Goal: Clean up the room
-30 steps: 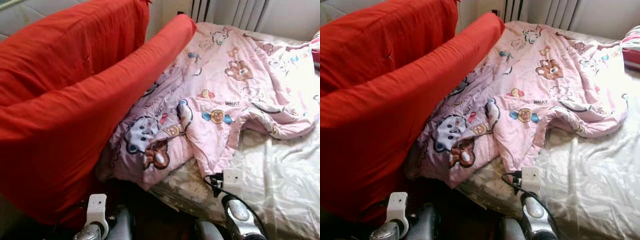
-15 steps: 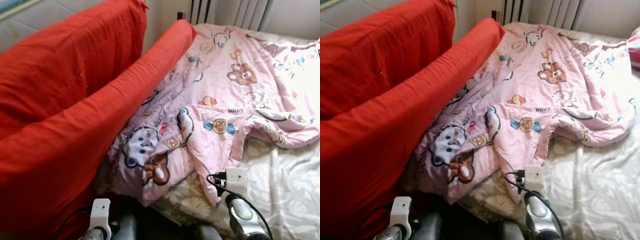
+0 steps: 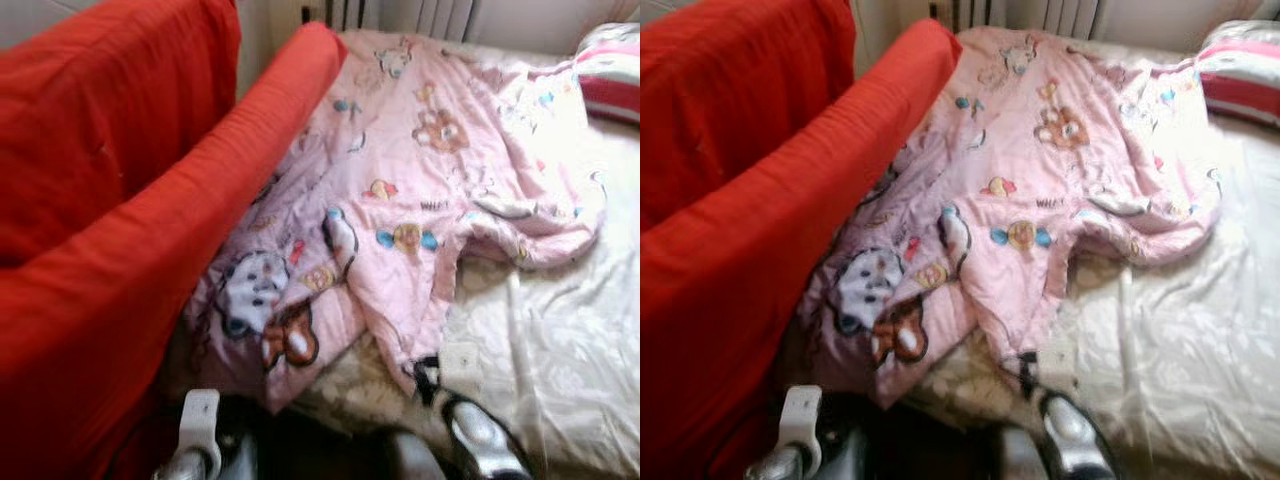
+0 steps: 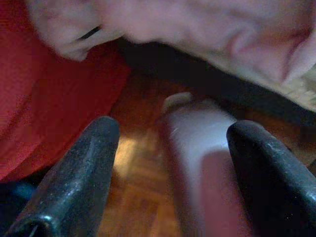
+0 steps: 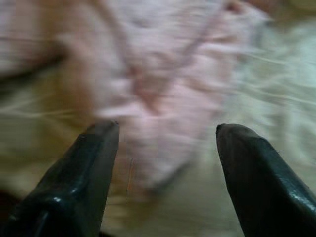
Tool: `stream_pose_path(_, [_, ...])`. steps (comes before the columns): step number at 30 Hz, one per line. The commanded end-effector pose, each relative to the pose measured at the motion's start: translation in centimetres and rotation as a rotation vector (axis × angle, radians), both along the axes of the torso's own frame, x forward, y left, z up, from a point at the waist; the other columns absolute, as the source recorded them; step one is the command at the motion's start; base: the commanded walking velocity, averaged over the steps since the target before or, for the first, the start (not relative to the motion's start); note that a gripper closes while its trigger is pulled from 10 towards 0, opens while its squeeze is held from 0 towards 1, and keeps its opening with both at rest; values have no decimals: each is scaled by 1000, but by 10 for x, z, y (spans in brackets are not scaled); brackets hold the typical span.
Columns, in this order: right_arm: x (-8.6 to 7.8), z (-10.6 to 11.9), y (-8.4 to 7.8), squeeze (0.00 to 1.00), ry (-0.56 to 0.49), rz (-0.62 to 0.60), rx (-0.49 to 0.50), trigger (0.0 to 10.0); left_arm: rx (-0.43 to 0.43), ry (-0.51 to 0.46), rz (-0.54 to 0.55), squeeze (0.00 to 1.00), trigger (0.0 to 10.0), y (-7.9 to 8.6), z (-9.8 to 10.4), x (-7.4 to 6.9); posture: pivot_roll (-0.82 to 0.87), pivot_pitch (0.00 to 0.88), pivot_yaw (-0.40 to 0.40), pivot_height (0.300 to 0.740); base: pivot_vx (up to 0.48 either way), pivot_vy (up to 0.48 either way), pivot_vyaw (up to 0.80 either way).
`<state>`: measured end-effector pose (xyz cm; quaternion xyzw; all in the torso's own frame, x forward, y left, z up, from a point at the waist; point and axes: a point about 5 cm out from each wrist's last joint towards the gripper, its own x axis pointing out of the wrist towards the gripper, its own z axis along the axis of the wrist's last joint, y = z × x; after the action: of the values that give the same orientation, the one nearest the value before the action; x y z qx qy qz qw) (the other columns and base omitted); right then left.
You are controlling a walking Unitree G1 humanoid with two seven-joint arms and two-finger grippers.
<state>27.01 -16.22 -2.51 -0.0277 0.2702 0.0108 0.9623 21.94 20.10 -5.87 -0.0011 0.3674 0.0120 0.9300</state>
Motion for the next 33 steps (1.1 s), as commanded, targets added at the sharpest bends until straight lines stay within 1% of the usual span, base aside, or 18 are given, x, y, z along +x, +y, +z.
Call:
stream_pose_path(1, [-3,-3,-3,1000,25,0,2,10000,-3,64,3,0,10000,1,-9,-14,-14,192,14,626,0,0,0])
stream_pose_path(5, [3,2,2,1000,5,32,21,10000,0,66,2,0,10000,3,-10,-16,-1,202,20,626,0,0,0])
stream_pose_path(9, [7,5,2,1000,-5,36,13,10000,4,67,2,0,10000,4,-10,-18,7,201,25,626,0,0,0])
stream_pose_path(10, [7,5,3,0,-6,36,3,10000,7,68,3,0,10000,6,-12,-21,32,165,39,626,0,0,0])
stream_pose_path(13, [5,3,4,0,2,44,-8,10000,15,64,-5,0,10000,10,-12,-24,50,157,44,626,0,0,0])
stream_pose_path(14, [4,2,6,0,8,50,-8,10000,19,50,-5,0,10000,15,-10,-25,67,150,56,626,0,0,0])
stream_pose_path(16, [5,2,8,0,10,52,-6,10000,25,36,-7,0,10000,20,-9,-24,68,151,58,626,0,0,0])
stream_pose_path(18, [7,4,9,0,5,49,-4,10000,29,18,-4,0,10000,25,-6,-23,81,170,66,626,0,0,0])
stream_pose_path(19, [8,5,10,0,1,47,-3,10000,32,5,-2,0,10000,28,-4,-22,88,197,69,626,0,0,0])
stream_pose_path(20, [10,6,10,0,-4,44,-1,10000,35,-15,0,0,10000,31,-2,-20,90,205,69,626,0,0,0])
stream_pose_path(21, [12,8,11,0,-11,43,-1,10000,34,-50,-2,0,10000,32,2,-17,97,245,77,626,0,0,0])
stream_pose_path(23, [13,10,11,0,-16,43,0,10000,31,-82,-6,0,10000,33,5,-14,103,250,80,626,0,0,0])
stream_pose_path(25, [17,13,11,0,-26,37,0,10000,19,-182,-37,0,10000,27,18,2,123,288,84,626,0,0,0])
stream_pose_path(26, [17,13,11,0,-26,37,0,10000,19,-182,-37,0,10000,27,18,2,123,288,84,626,0,0,0])
stream_pose_path(28, [22,18,9,0,-49,23,-6,10000,8,-296,-62,0,10000,21,37,17,135,321,85,626,0,0,0])
stream_pose_path(30, [23,19,8,0,-53,20,-8,10000,7,-309,-65,0,10000,21,39,18,135,321,85,626,0,0,0])
stream_pose_path(31, [24,20,7,0,-59,13,-8,10000,6,-322,-69,0,10000,20,42,20,138,335,87,626,0,0,0])
stream_pose_path(33, [28,24,5,0,-72,-2,-12,10000,-3,-366,-83,0,10000,16,51,25,140,357,89,626,0,0,0])
